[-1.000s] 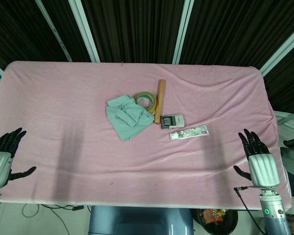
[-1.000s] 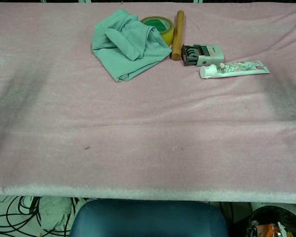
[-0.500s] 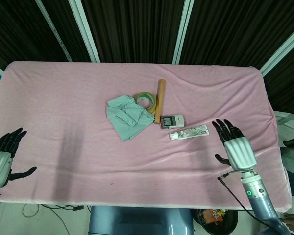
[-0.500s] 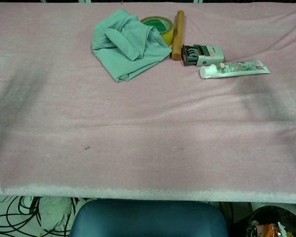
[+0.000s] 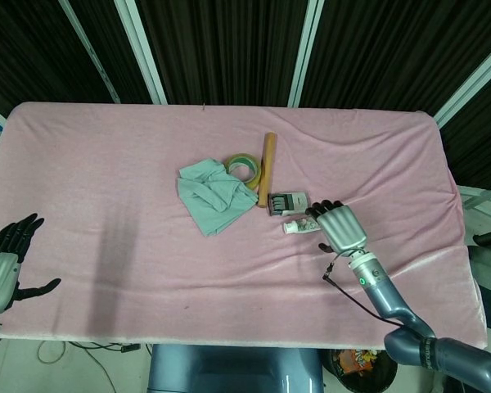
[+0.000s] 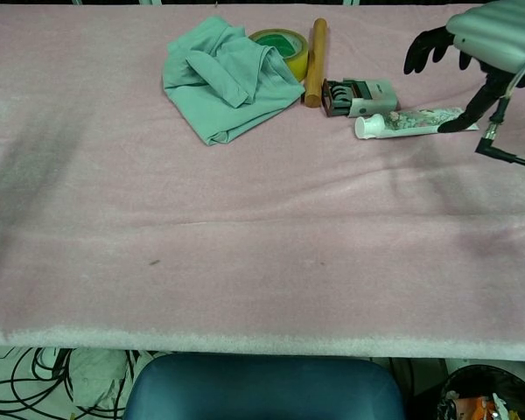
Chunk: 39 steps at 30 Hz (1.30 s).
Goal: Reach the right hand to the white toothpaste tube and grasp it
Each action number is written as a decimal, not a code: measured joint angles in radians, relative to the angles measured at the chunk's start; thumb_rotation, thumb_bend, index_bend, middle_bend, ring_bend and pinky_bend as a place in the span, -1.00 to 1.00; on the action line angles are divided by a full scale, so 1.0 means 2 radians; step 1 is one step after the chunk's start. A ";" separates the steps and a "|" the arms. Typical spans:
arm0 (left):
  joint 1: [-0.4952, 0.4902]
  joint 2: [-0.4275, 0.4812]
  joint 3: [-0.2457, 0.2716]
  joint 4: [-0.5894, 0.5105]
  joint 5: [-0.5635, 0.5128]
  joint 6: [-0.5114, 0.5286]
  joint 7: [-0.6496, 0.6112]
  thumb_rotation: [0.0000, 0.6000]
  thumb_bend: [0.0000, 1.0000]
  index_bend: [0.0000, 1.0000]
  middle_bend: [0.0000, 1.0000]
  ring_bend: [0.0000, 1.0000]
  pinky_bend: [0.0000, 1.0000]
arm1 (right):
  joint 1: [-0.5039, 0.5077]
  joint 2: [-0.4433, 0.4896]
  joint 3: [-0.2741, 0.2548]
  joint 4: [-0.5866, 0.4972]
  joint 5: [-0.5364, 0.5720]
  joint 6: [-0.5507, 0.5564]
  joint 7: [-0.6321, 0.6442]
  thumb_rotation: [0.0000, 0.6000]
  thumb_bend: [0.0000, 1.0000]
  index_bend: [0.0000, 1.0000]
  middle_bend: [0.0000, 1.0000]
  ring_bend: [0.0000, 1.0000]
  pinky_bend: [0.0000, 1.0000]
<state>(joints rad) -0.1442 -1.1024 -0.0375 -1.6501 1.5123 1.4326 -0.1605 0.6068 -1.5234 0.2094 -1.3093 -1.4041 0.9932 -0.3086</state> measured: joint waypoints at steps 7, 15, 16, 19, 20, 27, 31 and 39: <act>-0.002 -0.001 -0.002 -0.002 -0.008 -0.006 0.003 1.00 -1.00 -1.00 -1.00 -1.00 -1.00 | 0.033 -0.054 0.002 0.090 0.010 -0.029 0.017 1.00 -0.64 -0.27 -0.32 -0.40 -0.19; -0.003 -0.001 -0.003 -0.005 -0.013 -0.010 0.007 1.00 -1.00 -1.00 -1.00 -1.00 -1.00 | 0.052 -0.089 -0.005 0.159 0.011 -0.042 0.058 1.00 -0.62 -0.21 -0.26 -0.36 -0.18; -0.003 -0.001 -0.003 -0.005 -0.014 -0.010 0.008 1.00 -1.00 -1.00 -1.00 -1.00 -1.00 | 0.053 -0.093 -0.007 0.166 0.011 -0.043 0.062 1.00 -0.61 -0.20 -0.25 -0.35 -0.18; -0.003 -0.002 -0.004 -0.005 -0.016 -0.011 0.008 1.00 -1.00 -1.00 -1.00 -1.00 -1.00 | 0.056 -0.102 -0.010 0.182 0.011 -0.046 0.073 1.00 -0.60 -0.15 -0.22 -0.32 -0.18; -0.003 -0.002 -0.004 -0.005 -0.017 -0.011 0.008 1.00 -1.00 -1.00 -1.00 -1.00 -1.00 | 0.057 -0.105 -0.011 0.186 0.011 -0.046 0.076 1.00 -0.59 -0.13 -0.20 -0.31 -0.18; -0.003 -0.001 -0.006 -0.005 -0.020 -0.012 0.007 1.00 -1.00 -1.00 -1.00 -1.00 -1.00 | 0.061 -0.121 -0.019 0.210 0.011 -0.050 0.090 1.00 -0.48 0.08 -0.02 -0.16 -0.13; -0.004 -0.001 -0.006 -0.006 -0.019 -0.013 0.006 1.00 -1.00 -1.00 -1.00 -1.00 -1.00 | 0.061 -0.125 -0.024 0.214 0.010 -0.049 0.097 1.00 -0.40 0.27 0.14 -0.02 -0.01; -0.003 -0.001 -0.006 -0.006 -0.018 -0.011 0.003 1.00 -1.00 -1.00 -1.00 -1.00 -1.00 | 0.061 -0.118 -0.024 0.196 0.003 -0.029 0.107 1.00 -0.06 0.42 0.28 0.12 0.05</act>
<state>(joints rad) -0.1500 -1.1035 -0.0487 -1.6619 1.4761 1.4098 -0.1538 0.7278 -1.7591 0.1623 -0.9179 -1.3972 0.9350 -0.0945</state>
